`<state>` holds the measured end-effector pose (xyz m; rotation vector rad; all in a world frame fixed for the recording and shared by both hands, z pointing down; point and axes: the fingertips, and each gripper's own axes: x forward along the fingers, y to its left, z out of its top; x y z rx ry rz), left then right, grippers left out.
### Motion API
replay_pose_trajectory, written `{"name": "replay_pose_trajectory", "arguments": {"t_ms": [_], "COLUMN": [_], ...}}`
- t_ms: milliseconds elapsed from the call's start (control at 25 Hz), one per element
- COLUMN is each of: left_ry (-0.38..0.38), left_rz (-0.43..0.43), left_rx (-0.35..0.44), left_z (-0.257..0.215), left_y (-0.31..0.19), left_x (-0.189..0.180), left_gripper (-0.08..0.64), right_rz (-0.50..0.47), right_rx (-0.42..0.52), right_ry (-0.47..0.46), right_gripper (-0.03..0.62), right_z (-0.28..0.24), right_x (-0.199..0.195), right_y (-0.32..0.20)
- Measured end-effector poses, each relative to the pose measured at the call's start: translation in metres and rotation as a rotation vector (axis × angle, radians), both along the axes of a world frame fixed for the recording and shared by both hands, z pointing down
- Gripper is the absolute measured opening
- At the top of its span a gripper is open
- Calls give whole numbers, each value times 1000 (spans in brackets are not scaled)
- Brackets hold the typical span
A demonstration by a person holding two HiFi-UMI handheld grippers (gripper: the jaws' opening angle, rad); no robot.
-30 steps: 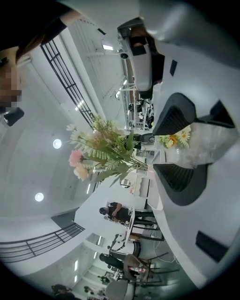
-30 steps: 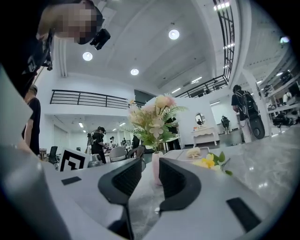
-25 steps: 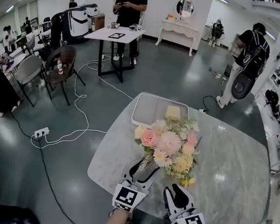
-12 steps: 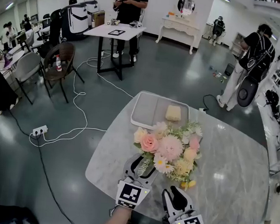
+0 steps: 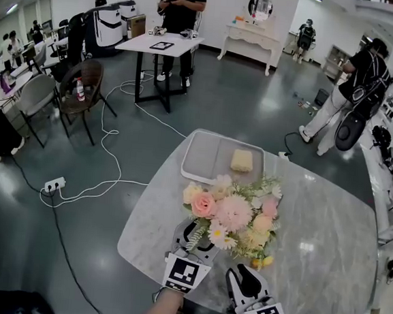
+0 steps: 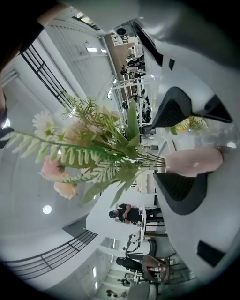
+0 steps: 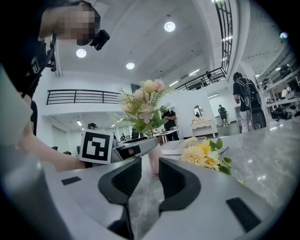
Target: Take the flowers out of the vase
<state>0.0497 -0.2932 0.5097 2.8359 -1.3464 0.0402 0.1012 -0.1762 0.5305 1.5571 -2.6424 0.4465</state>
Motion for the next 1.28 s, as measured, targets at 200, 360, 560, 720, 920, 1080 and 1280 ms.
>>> {"name": "replay_pose_trajectory", "arguments": {"t_ms": [200, 360, 560, 720, 920, 1080, 1280], "left_ry": [-6, 0, -21, -13, -2, 13, 12], "left_rz": [3, 19, 28, 23, 24, 4, -4], "left_rx": [20, 21, 61, 91, 109, 109, 107], "left_z": [-2, -3, -8, -13, -18, -21, -19], "left_y": [-2, -4, -4, -6, -9, -11, -11], "left_x": [0, -1, 1, 1, -3, -6, -9], "left_gripper": [298, 307, 308, 307, 278, 164, 114], "right_rz": [-8, -6, -10, -8, 3, 0, -6], "right_rx": [-6, -7, -13, -25, -45, -49, -50], "right_ry": [2, 1, 1, 4, 4, 3, 0], "right_gripper": [106, 106, 106, 106, 106, 106, 106], "right_z": [3, 1, 4, 9, 13, 12, 15], "right_x": [-2, -4, -11, -12, -12, -10, -13], "right_y": [-2, -9, -10, -9, -6, -7, -6]}}
